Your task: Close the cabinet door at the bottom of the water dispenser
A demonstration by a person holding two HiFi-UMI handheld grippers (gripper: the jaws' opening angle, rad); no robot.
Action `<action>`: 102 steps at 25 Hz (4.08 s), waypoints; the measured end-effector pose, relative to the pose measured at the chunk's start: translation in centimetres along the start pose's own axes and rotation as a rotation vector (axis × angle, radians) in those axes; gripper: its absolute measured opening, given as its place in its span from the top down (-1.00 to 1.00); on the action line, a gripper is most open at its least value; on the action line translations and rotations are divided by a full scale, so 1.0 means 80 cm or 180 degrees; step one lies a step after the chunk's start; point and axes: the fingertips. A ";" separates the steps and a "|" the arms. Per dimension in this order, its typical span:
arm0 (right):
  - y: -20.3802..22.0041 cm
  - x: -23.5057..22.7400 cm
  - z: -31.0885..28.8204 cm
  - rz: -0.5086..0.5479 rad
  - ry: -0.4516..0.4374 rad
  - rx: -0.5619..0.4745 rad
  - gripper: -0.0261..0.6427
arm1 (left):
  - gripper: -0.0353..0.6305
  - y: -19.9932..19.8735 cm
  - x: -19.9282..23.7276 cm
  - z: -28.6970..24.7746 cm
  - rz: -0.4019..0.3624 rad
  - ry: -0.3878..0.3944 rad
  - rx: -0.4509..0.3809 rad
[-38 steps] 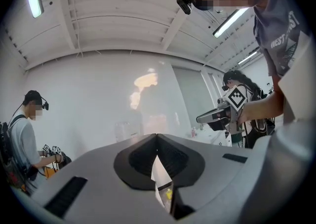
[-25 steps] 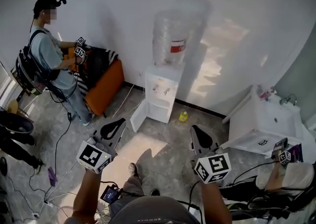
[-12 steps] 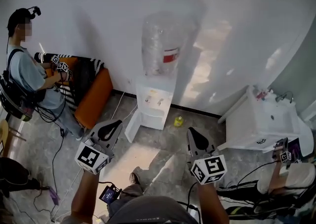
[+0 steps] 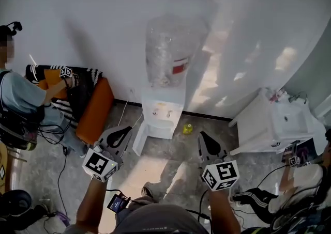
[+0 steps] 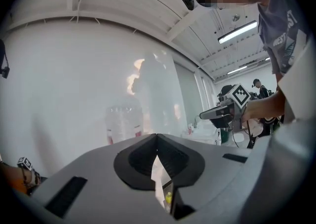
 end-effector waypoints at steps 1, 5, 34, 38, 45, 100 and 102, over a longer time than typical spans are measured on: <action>0.001 0.000 -0.005 0.0007 0.0020 0.0008 0.83 | 0.85 0.003 0.005 -0.003 0.0008 0.0025 -0.0007; -0.001 0.003 -0.025 0.0053 0.0079 0.0031 0.83 | 0.84 0.006 0.028 -0.009 0.0033 0.0098 -0.0047; 0.068 -0.088 -0.196 -0.0021 -0.0151 0.0292 0.83 | 0.85 0.114 0.146 -0.077 0.0228 -0.0470 0.0236; 0.096 -0.101 -0.212 -0.0043 -0.0136 0.0366 0.83 | 0.85 0.153 0.152 -0.085 0.0302 -0.0494 0.0362; 0.162 -0.125 -0.233 -0.0091 0.0000 0.0484 0.83 | 0.84 0.233 0.171 -0.093 0.0357 -0.0475 0.0541; 0.647 -0.145 -0.233 -0.0520 0.0325 0.1640 0.83 | 0.23 0.960 0.077 0.016 0.2359 -0.0703 0.2617; 0.652 -0.143 -0.232 -0.0539 0.0343 0.1665 0.83 | 0.24 0.963 0.068 0.013 0.2397 -0.0652 0.2629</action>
Point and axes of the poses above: the fingertips, and each gripper's own axes: z backward along the fingers, x to its left, y out of its underside, and after that the axes turned 7 degrees about -x, right-handed
